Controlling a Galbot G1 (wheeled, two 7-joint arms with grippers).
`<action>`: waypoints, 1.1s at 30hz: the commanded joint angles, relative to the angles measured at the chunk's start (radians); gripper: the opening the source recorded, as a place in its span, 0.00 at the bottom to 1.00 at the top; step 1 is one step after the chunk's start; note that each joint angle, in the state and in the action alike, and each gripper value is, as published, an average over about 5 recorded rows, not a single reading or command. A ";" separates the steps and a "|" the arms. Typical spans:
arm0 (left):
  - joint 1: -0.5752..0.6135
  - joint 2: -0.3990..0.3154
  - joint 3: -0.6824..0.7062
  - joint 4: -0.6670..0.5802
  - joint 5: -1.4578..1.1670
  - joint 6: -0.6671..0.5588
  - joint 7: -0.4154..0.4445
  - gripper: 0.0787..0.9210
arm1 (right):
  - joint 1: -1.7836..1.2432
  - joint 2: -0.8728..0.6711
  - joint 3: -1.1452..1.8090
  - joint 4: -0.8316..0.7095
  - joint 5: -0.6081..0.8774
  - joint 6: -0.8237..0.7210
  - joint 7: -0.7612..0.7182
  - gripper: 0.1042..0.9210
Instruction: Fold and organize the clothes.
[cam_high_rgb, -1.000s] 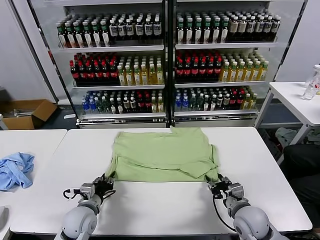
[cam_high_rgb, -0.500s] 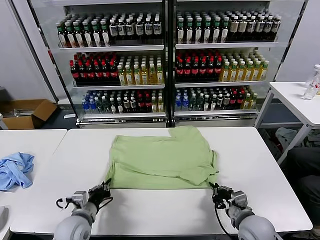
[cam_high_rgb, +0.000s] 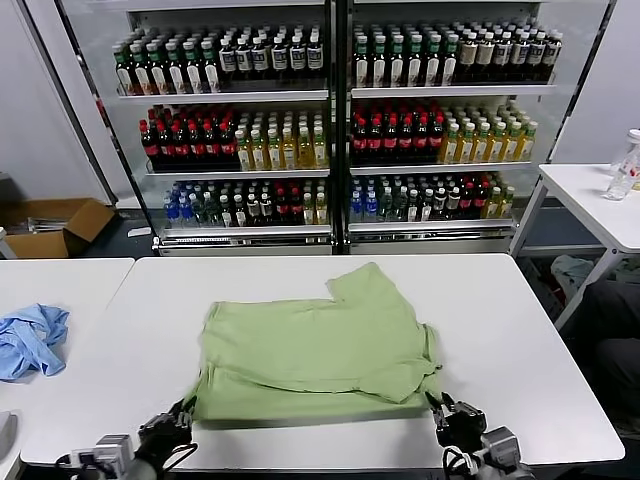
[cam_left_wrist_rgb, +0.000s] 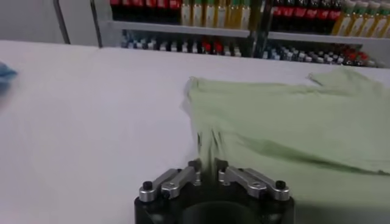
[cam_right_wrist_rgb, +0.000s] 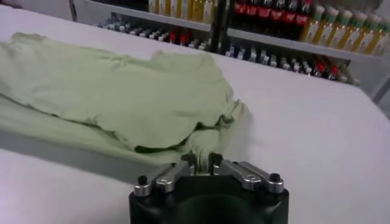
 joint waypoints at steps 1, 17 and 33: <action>0.045 0.043 -0.095 -0.105 -0.021 -0.006 -0.007 0.30 | 0.095 0.000 0.046 0.020 0.050 -0.007 0.004 0.42; -0.639 0.112 0.259 0.457 -0.130 -0.026 -0.086 0.83 | 1.009 0.162 -0.415 -0.697 0.172 -0.082 0.014 0.88; -0.963 0.041 0.416 0.886 -0.131 -0.011 -0.128 0.88 | 1.282 0.355 -0.546 -1.184 0.119 -0.053 -0.027 0.88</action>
